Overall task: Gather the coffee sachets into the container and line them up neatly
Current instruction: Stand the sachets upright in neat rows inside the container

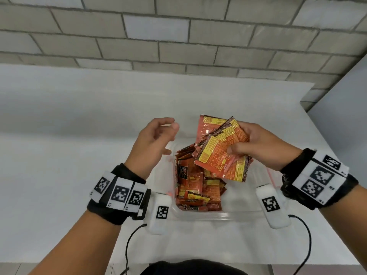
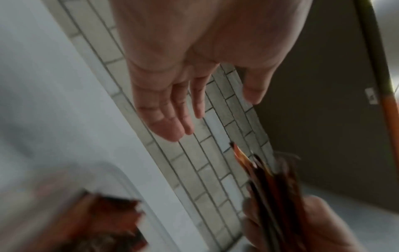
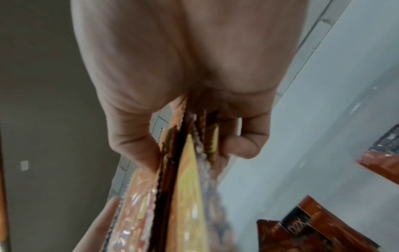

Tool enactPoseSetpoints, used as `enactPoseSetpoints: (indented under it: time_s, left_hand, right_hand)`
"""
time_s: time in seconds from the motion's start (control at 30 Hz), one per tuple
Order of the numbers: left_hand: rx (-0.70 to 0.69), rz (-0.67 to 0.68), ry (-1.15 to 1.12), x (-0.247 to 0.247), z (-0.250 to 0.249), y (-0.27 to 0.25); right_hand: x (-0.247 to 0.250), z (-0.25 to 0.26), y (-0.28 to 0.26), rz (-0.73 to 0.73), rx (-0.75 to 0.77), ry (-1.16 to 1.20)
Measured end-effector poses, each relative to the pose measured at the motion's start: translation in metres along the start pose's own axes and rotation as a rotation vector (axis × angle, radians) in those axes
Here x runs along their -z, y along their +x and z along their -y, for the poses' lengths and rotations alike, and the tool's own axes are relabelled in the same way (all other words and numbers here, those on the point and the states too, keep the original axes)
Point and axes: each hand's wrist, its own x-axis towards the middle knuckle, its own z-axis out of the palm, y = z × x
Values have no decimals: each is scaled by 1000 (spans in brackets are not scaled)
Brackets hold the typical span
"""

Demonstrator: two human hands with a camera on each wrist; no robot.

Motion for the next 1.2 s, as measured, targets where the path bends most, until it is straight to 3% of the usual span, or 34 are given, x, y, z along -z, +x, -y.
enactPoseSetpoints:
  time_s: [0.17,0.27,0.43,0.63,0.73,0.83,0.9,1.07,1.2]
  left_hand:
    - [303,508,-301,-40,0,-1]
    - [427,627,-433,-53,5,2]
    - [525,673,-657,-60,13,0]
    - [539,569,-593,-68,16,2]
    - [519,534,-619,-67,18,5]
    - [505,475,-635,-64,21,7]
    - [493,453,-631,-65,23,7]
    - [471,413,-636,-65,24,7]
    - [449,466,-696,-62,25,6]
  right_hand:
    - [1,5,0,9,65,38]
    - [-4,6,2,44,100,-11]
    - [-7,3,1,69,114,18]
    - [-7,-5,3,26,92,-130]
    - [-5,-10,2,-130,149,-289]
    - [-6,-13,-2,-297,334,-409]
    - [-8,-15,-2,-291,383,-380]
    - [-14,-19,-1,-307,341,-304]
    - [-15,-23,-1,-284,357,-253]
